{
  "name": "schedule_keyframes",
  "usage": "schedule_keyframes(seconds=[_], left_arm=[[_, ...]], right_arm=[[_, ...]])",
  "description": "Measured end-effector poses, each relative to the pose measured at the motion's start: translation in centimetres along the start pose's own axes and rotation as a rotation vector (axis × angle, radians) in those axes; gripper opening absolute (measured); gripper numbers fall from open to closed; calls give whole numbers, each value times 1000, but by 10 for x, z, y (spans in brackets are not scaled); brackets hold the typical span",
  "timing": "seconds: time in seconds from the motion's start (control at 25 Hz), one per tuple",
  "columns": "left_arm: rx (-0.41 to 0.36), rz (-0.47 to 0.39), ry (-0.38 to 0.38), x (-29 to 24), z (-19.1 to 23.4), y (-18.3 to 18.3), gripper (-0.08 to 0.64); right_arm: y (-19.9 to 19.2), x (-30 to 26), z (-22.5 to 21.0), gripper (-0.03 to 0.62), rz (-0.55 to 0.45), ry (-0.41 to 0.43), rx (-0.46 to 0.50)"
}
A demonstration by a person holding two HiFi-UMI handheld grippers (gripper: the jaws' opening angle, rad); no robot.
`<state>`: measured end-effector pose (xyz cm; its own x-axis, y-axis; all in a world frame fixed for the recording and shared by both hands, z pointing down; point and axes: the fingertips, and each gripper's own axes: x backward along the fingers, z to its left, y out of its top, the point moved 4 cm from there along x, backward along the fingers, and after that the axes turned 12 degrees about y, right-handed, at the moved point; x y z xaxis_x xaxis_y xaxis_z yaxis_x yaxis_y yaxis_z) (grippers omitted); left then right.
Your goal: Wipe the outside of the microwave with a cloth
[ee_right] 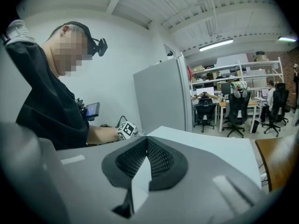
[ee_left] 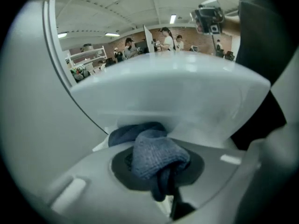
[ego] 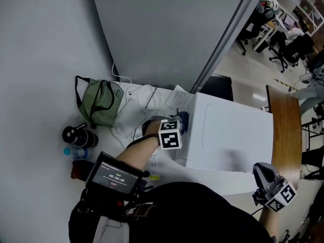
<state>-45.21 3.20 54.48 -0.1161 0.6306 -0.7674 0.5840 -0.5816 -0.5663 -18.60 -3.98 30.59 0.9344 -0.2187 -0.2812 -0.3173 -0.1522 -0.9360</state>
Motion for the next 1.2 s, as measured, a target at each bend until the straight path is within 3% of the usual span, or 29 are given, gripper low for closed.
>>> schedule_keyframes(seconds=[0.28, 0.4, 0.52, 0.64, 0.72, 0.8, 0.92, 1.04, 1.2], left_arm=[[-41, 151, -61, -94, -29, -63, 56], [-29, 189, -82, -105, -37, -74, 57], [18, 152, -54, -72, -23, -60, 57], [134, 39, 11, 4, 3, -25, 57], [155, -15, 51, 55, 11, 0, 57], [118, -33, 69, 88, 8, 24, 57], [53, 3, 20, 83, -15, 41, 57], [-15, 103, 14, 50, -32, 25, 57], [-75, 145, -34, 4, -43, -8, 57]], right_arm=[[-6, 8, 6, 5, 56, -49, -12], [-5, 5, 6, 5, 52, -35, -2], [0, 2, 5, 5, 25, -3, 18], [5, -1, 2, 5, -15, 38, 32], [5, -6, -1, 5, -46, 67, 35], [7, -10, -2, 5, -72, 95, 38], [7, -12, 0, 5, -82, 117, 43], [3, -4, 1, 5, -74, 99, 37], [-6, 12, 0, 5, -41, 32, 9]])
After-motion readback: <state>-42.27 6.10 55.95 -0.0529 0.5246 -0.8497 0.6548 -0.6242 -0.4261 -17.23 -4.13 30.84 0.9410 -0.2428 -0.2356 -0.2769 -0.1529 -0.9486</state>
